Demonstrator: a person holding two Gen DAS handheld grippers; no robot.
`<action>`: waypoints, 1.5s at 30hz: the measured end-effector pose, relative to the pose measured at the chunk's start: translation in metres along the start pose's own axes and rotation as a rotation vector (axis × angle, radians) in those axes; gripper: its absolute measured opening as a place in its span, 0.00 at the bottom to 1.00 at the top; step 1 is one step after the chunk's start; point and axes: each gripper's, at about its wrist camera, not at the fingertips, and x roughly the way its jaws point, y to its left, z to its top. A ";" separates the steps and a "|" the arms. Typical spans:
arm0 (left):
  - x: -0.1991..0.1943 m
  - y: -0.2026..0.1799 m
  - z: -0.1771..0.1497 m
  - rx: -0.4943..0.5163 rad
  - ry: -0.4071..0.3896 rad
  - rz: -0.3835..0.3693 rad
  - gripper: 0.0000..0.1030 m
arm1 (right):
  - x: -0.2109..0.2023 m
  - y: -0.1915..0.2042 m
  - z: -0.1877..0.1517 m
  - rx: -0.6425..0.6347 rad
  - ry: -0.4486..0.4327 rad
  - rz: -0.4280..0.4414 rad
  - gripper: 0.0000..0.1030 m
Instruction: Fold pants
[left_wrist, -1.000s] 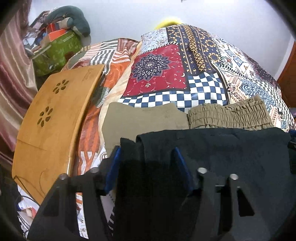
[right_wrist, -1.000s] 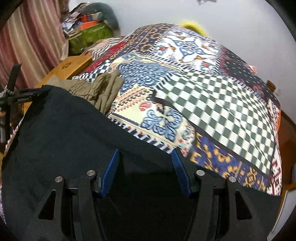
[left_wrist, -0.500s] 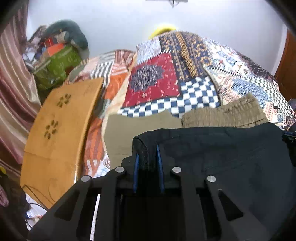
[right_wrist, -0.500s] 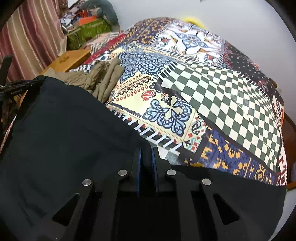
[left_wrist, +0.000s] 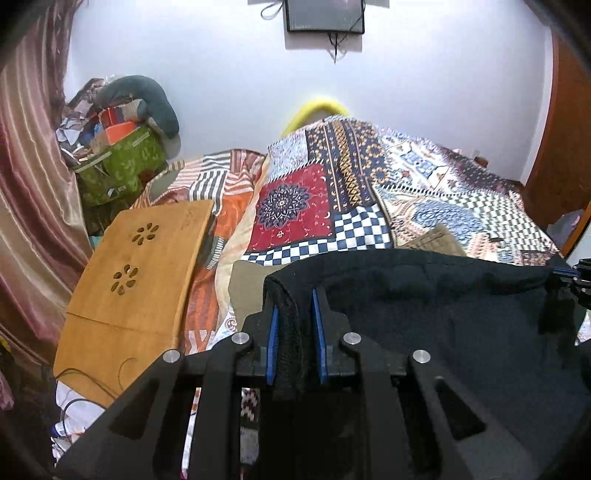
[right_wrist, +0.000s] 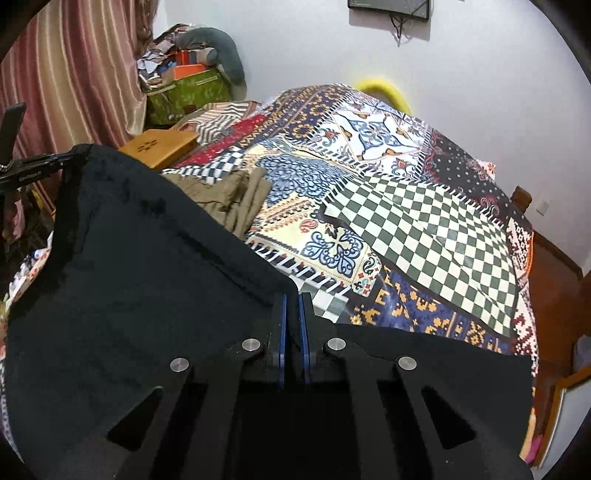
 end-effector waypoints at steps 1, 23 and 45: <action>-0.008 0.001 -0.002 -0.002 -0.007 -0.001 0.16 | -0.003 0.002 -0.001 -0.002 -0.005 0.000 0.05; -0.151 0.019 -0.110 -0.105 -0.030 -0.020 0.13 | -0.126 0.084 -0.083 0.020 -0.077 0.073 0.05; -0.134 0.048 -0.243 -0.253 0.223 0.019 0.05 | -0.110 0.126 -0.159 0.098 0.101 0.165 0.06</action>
